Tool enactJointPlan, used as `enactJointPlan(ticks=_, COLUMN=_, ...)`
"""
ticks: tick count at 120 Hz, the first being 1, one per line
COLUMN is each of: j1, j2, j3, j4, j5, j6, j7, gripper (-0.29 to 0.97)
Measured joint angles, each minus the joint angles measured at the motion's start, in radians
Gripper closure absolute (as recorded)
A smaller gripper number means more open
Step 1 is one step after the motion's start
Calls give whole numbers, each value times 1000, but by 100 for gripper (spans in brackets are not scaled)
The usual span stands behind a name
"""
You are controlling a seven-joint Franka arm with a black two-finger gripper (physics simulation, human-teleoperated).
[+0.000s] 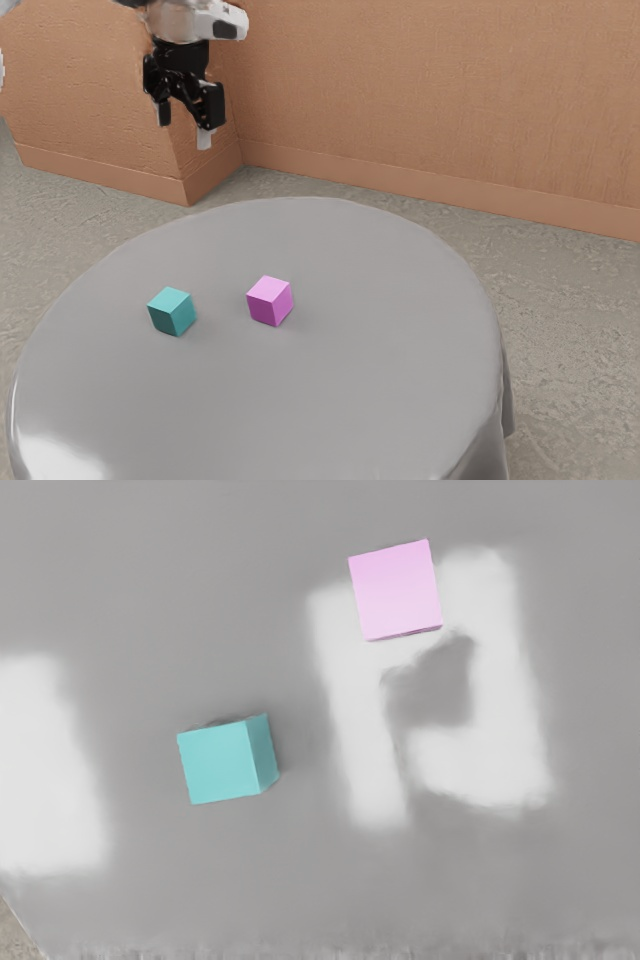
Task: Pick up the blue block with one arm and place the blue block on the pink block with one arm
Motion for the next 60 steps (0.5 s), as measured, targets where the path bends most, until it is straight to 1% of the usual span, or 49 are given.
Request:
enactJointPlan(ticks=6, j1=39, j2=10, j3=1, j4=-87, j5=-6, j6=42, j7=9, gripper=0)
enactJointPlan(ticks=14, j1=106, j2=-12, j3=0, j4=-236, j5=-14, j6=120, j7=20, gripper=0)
enactJointPlan(ticks=21, j1=175, j2=-88, j3=-4, j4=-412, j5=-30, j6=207, j7=29, gripper=0)
enactJointPlan(ticks=25, j1=206, j2=-156, j3=-5, j4=-520, j5=-40, j6=257, j7=34, gripper=0)
enactJointPlan(ticks=30, j1=224, j2=-224, j3=-6, j4=-626, j5=-56, j6=318, j7=40, gripper=0)
enactJointPlan(ticks=34, j1=218, j2=-257, j3=6, j4=-690, j5=-71, j6=368, j7=46, gripper=0)
enactJointPlan(ticks=36, j1=198, j2=-268, j3=28, j4=-714, j5=-78, j6=394, j7=49, gripper=0)
enactJointPlan(ticks=38, j1=150, j2=-278, j3=77, j4=-740, j5=-86, j6=420, j7=52, gripper=0)
enactJointPlan(ticks=42, j1=-37, j2=-294, j3=264, j4=-791, j5=-102, j6=476, j7=61, gripper=0)
enactJointPlan(ticks=44, j1=-104, j2=-297, j3=330, j4=-809, j5=-112, j6=502, j7=67, gripper=0)
enactJointPlan(ticks=47, j1=-180, j2=-294, j3=404, j4=-827, j5=-127, j6=540, j7=76, gripper=0)
enactJointPlan(ticks=51, j1=-250, j2=-283, j3=473, j4=-842, j5=-146, j6=584, j7=88, gripper=0)
enactJointPlan(ticks=60, j1=-340, j2=-268, j3=563, j4=-877, j5=-188, j6=665, j7=118, gripper=0)
